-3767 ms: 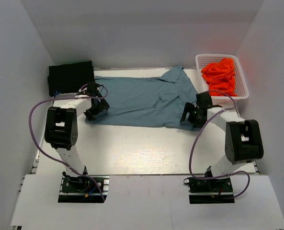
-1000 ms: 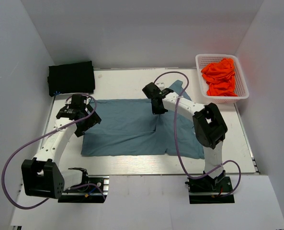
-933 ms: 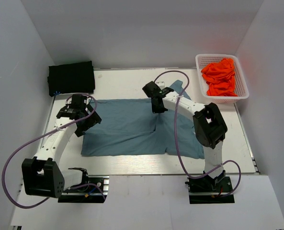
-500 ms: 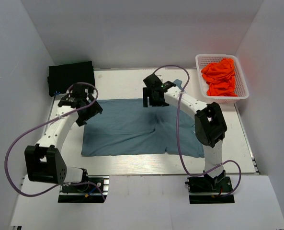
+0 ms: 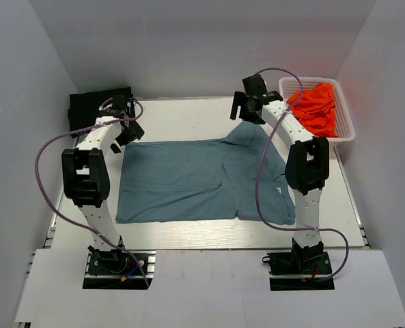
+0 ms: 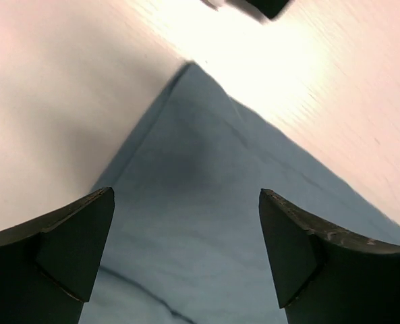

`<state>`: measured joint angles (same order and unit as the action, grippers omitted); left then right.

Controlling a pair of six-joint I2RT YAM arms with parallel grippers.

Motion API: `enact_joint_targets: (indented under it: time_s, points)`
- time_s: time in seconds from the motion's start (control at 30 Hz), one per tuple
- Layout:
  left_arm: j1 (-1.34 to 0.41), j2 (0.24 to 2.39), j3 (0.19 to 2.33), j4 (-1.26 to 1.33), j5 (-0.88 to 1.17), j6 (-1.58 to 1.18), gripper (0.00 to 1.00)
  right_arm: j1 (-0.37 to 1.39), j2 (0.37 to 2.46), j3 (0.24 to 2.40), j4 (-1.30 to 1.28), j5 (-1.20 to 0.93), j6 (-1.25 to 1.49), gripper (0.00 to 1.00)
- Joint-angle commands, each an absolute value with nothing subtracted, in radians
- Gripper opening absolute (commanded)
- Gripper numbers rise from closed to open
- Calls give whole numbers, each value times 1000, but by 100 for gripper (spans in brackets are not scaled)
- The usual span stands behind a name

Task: Fold and stack the t-shirts
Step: Grap the side of the flattened tshirt furthest away from the robot with both arms

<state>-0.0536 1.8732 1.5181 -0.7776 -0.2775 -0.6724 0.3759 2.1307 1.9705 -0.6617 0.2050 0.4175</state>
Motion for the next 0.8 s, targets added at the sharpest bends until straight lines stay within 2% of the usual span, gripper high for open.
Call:
enact_joint_targets:
  time_s: [0.0, 0.1, 0.33, 0.43, 0.67, 0.7, 0.77]
  points:
    - [-29, 1931, 1600, -739, -298, -649, 96, 361, 2180, 2043, -664, 176, 351, 90]
    - [-20, 1999, 1621, -713, -308, -629, 91, 333, 2217, 2085, -646, 166, 328, 90]
    - [2, 2121, 1720, -670, -275, -618, 86, 298, 2256, 2099, -635, 113, 311, 90]
    - [11, 2143, 1710, -670, -239, -607, 78, 287, 2257, 2082, -623, 114, 318, 90]
    - [11, 2140, 1626, -615, -181, -584, 43, 278, 2269, 2082, -627, 161, 318, 90]
    - [11, 2126, 1617, -606, -172, -584, 33, 272, 2273, 2082, -627, 178, 314, 90]
    - [11, 2114, 1597, -606, -172, -584, 21, 273, 2286, 2085, -624, 195, 310, 90]
